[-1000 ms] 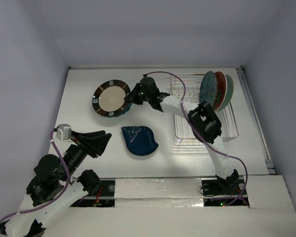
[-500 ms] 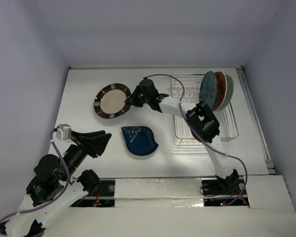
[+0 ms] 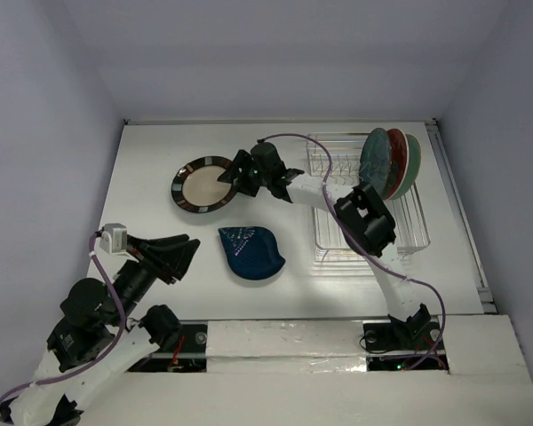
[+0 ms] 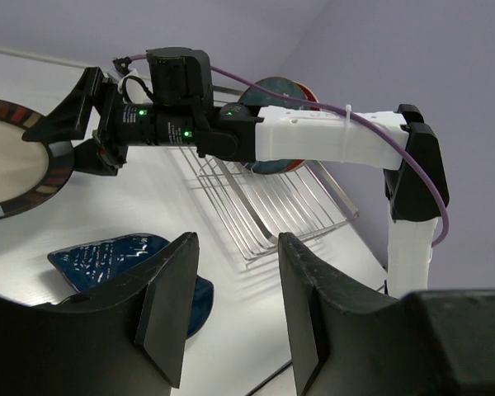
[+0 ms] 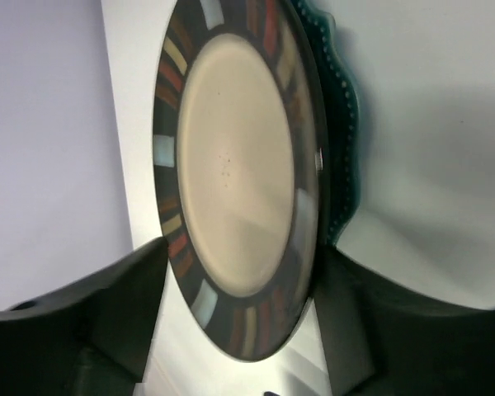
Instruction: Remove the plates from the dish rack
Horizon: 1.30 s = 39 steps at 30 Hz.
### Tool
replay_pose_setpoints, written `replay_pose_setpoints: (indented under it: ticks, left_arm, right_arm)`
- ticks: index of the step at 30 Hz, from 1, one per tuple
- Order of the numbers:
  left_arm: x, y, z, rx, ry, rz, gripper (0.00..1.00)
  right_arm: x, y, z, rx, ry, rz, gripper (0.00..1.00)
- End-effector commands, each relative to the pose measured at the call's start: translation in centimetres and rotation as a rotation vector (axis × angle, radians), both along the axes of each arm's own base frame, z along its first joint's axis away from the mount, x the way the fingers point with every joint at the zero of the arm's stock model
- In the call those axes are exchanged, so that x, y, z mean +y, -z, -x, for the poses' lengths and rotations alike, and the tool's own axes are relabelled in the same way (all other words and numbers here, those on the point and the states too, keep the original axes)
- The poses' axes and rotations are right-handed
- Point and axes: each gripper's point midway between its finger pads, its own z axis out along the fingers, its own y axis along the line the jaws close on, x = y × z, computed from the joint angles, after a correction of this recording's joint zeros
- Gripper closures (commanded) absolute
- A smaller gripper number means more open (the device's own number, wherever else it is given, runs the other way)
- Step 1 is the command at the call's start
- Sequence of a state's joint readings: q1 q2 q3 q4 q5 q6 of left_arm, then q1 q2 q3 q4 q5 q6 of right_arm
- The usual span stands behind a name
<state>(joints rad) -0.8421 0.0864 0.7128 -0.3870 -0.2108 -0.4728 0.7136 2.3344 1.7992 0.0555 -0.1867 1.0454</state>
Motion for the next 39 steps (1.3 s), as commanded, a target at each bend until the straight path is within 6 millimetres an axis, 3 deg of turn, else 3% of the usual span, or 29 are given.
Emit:
replay_pose_setpoints:
  ticks: [1,7,15,16,17,18,19,21,22,23,24,25,26,27,29,30,31,34,37,38,39]
  left_arm:
    - [0.2,-0.8,0.2,-0.026,-0.002,0.034,0.6]
    - [0.4,-1.1,0.4,-0.034,-0.002,0.045,0.6]
    - [0.5,-1.1,0.4,-0.036,-0.002,0.045,0.6]
    - [0.5,-1.1,0.4,-0.035,-0.002,0.047,0.6]
    - [0.5,-1.1,0.4,-0.037,-0.002,0.049,0.6]
    - [0.5,-1.1,0.5,-0.039,-0.002,0.049,0.6]
    - [0.6,-1.2,0.5,-0.041,-0.002,0.051,0.6]
    - [0.6,-1.2,0.5,-0.043,-0.002,0.053,0.6]
    - [0.6,-1.3,0.5,-0.045,-0.002,0.056,0.6]
    - [0.7,-1.3,0.6,-0.047,-0.002,0.055,0.6]
    - [0.7,-1.3,0.6,-0.048,-0.002,0.057,0.62]
    - [0.7,-1.4,0.6,-0.05,-0.002,0.059,0.64]
    - [0.8,-1.5,0.7,-0.054,-0.002,0.061,0.66]
    - [0.8,-1.4,0.7,-0.056,-0.002,0.061,0.72]
    - [0.9,-1.6,0.8,-0.064,-0.003,0.065,0.79]
    - [1.0,-1.6,0.8,-0.066,-0.003,0.067,0.87]
    - [1.0,-1.6,0.8,-0.066,-0.003,0.067,0.9]
    - [1.1,-1.6,0.9,-0.064,-0.003,0.07,0.97]
    - [1.1,-1.6,0.9,-0.061,-0.002,0.071,0.98]
    - [1.0,-1.6,0.9,-0.059,-0.002,0.069,0.97]
    - [1.0,-1.5,0.9,-0.057,-0.002,0.068,0.95]
  right_arm:
    - [0.5,-4.2,0.1,-0.096,-0.032,-0.049,0.25]
    - [-1.4,-3.2,0.7,-0.106,-0.037,0.089,0.13]
    - [-4.3,-2.7,1.2,-0.145,-0.029,0.25,0.07]
    - [-4.7,-2.0,1.8,-0.135,-0.038,0.264,0.07]
    - [-5.0,-3.8,1.9,-0.172,-0.034,0.248,0.1]
    - [-5.4,-4.2,2.2,-0.196,-0.042,0.26,0.14]
    - [-6.0,-5.0,2.4,-0.217,-0.035,0.27,0.24]
    - [-8.9,-8.6,2.8,-0.321,0.024,0.325,0.43]
    - [-10.2,-9.9,3.1,-0.354,0.05,0.352,0.72]
    - [-12.0,-9.9,3.8,-0.367,0.069,0.402,0.83]
    - [-15.2,-14.0,3.7,-0.448,0.153,0.431,0.93]
    - [-17.2,-15.2,3.9,-0.467,0.188,0.449,1.0]
    - [-20.4,-15.8,3.6,-0.459,0.232,0.478,1.0]
    - [-23.3,-17.8,4.7,-0.489,0.264,0.484,1.0]
    - [-27.8,-18.4,5.5,-0.473,0.324,0.545,1.0]
    - [-31.5,-18.5,5.3,-0.46,0.397,0.609,1.0]
    - [-33.9,-19.5,6.5,-0.457,0.433,0.641,1.0]
    - [-40.1,-20.3,7.4,-0.434,0.572,0.768,1.0]
    - [-44.6,-20.0,7.6,-0.384,0.655,0.854,0.71]
    - [-45.1,-20.0,7.3,-0.382,0.658,0.86,0.51]
    - [-45.5,-20.0,7.1,-0.379,0.655,0.869,0.47]
